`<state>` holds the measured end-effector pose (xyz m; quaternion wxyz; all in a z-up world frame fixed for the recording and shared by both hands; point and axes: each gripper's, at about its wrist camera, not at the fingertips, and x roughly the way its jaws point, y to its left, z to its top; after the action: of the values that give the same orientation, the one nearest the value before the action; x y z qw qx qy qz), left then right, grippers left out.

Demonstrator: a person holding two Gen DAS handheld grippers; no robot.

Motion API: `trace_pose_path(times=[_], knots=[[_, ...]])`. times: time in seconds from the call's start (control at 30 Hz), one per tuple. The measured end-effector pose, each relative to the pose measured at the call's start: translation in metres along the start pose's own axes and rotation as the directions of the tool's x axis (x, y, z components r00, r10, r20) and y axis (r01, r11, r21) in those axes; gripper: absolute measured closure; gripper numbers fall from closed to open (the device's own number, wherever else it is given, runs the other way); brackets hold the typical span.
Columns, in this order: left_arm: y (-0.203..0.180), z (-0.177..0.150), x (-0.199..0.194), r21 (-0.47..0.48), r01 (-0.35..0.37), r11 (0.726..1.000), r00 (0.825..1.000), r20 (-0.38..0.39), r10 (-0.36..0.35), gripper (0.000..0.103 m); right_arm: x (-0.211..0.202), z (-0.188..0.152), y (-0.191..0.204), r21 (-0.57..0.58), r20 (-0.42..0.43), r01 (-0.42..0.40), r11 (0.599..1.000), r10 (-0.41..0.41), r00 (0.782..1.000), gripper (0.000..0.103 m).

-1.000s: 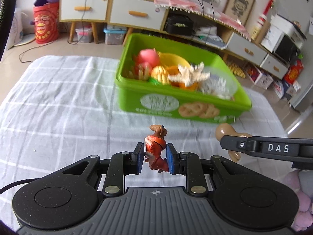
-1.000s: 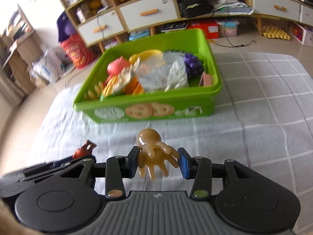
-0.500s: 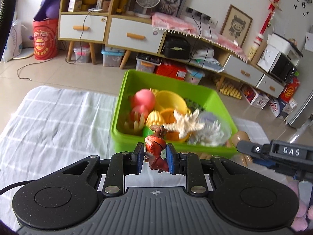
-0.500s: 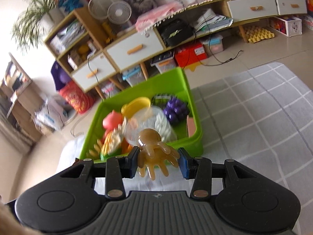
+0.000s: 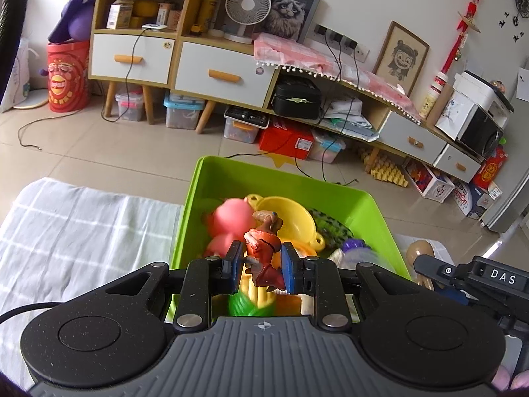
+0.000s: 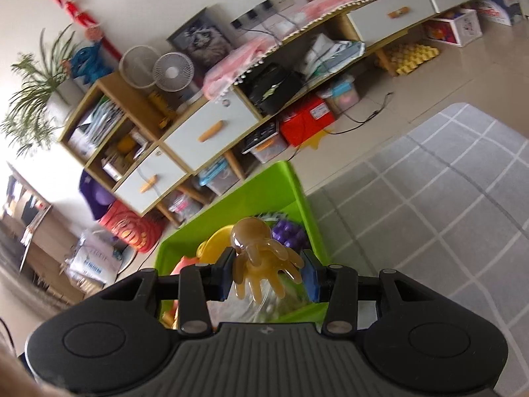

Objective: Organize rigid objects
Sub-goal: 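Carry the figurine with the left tool while the right tool carries the hand toy to the bin, then release the figurine from the left tool while the right tool releases the hand toy into the bin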

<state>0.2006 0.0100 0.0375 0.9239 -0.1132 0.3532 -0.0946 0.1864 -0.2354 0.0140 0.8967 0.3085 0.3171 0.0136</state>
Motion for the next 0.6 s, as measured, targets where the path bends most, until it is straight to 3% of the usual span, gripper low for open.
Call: trace_pose_path(times=[0.3, 0.53, 0.57, 0.6], knots=[[-0.003, 0.005, 0.024, 0.025, -0.006, 1.0, 1.0, 0.004, 0.006, 0.074, 0.049, 0.013, 0.01, -0.045, 0.025, 0.038, 0.998, -0.037, 0.999, 0.085], [-0.006, 0.007, 0.034, 0.038, 0.012, 0.999, 0.999, 0.036, -0.013, 0.072, 0.057, 0.011, 0.009, -0.086, 0.031, 0.037, 0.996, -0.035, 0.999, 0.084], [-0.007, 0.005, 0.032, 0.048, 0.007, 0.999, 0.998, 0.056, -0.01, 0.07, 0.056, 0.01, 0.009, -0.09, 0.033, 0.025, 0.996, -0.022, 0.999, 0.084], [-0.008, 0.004, 0.029, 0.054, -0.003, 0.999, 0.997, 0.072, -0.001, 0.051, 0.055, 0.011, 0.009, -0.087, 0.033, 0.017, 0.996, -0.014, 0.999, 0.075]])
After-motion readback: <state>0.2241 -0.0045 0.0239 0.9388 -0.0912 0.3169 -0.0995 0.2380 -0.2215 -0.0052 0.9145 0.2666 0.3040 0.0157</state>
